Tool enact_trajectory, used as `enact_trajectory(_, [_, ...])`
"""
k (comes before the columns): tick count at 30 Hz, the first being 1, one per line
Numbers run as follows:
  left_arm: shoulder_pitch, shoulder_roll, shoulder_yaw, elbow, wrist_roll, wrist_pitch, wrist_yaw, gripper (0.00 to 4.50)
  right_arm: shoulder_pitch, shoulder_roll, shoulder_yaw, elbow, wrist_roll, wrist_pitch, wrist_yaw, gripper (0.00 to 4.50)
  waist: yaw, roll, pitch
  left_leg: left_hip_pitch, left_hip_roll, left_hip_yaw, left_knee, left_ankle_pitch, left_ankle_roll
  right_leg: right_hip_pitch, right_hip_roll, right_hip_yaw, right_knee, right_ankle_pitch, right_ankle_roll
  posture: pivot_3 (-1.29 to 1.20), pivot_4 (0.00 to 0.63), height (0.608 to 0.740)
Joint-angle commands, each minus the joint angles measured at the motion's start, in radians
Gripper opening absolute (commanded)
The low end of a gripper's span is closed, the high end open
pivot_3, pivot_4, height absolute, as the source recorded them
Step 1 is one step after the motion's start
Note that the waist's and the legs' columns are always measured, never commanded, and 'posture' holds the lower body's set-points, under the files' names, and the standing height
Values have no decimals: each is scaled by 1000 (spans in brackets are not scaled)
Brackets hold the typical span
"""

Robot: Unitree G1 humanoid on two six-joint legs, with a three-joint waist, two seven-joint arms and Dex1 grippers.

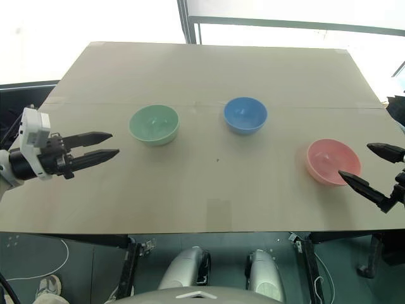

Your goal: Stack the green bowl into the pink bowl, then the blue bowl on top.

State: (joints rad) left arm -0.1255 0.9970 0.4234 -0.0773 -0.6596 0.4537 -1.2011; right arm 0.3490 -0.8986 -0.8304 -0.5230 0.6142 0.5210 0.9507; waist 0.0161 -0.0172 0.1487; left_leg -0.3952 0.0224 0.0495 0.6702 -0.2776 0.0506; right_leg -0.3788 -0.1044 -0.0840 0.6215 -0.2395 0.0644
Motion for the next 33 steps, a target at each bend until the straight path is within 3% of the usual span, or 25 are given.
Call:
enact_trajectory(1, [-32,-10,-12,-6,5,-17,5,2765,-33,-24,-6,9,-2,-1,-9,4450,0,0,0,0,0,0,0,0,0,0,0,0,0,0,0,0,150,740])
enact_trajectory(12, [-65,-71,-37,-67,-26,2,24,2765,-156,-16,166,31,-51,-5,-70,4450,-1,0,0,-1,0,0,0,0,0,-1,0,0,0,0,0,0,150,740])
enact_trajectory(20, [-82,-100,-117,-158,-48,-60,-87,2765,-257,43,430,18,-112,221,-311,4450,-1,-1,0,0,0,0,1,0,0,0,0,1,2,0,0,0,150,740])
enact_trajectory(26, [-131,-119,-180,-190,-89,-52,-153,2765,-386,120,594,115,-185,310,-436,4450,-2,0,0,-1,-1,1,1,0,0,-1,0,1,2,0,0,0,150,740])
enact_trajectory(30, [-154,-133,-204,-185,-71,-66,-147,2765,-439,117,648,177,-220,290,-424,2801,-2,0,0,-1,-1,1,1,0,0,-1,0,1,1,0,0,0,150,740])
enact_trajectory(31, [-155,-135,-207,-184,-68,-69,-147,2765,-447,116,656,186,-226,285,-421,2588,-2,0,0,-1,-1,1,1,0,0,-1,0,1,1,0,0,0,150,740])
enact_trajectory(32, [-154,-136,-206,-186,-69,-68,-145,2765,-452,116,661,191,-235,280,-421,1948,-2,0,0,-1,-1,1,1,0,0,-1,1,1,1,0,0,0,150,740])
enact_trajectory(33, [-152,-137,-204,-190,-70,-65,-140,2765,-456,117,663,194,-240,278,-421,1619,-2,0,0,-1,-1,1,1,0,0,-1,1,1,1,0,0,0,150,740])
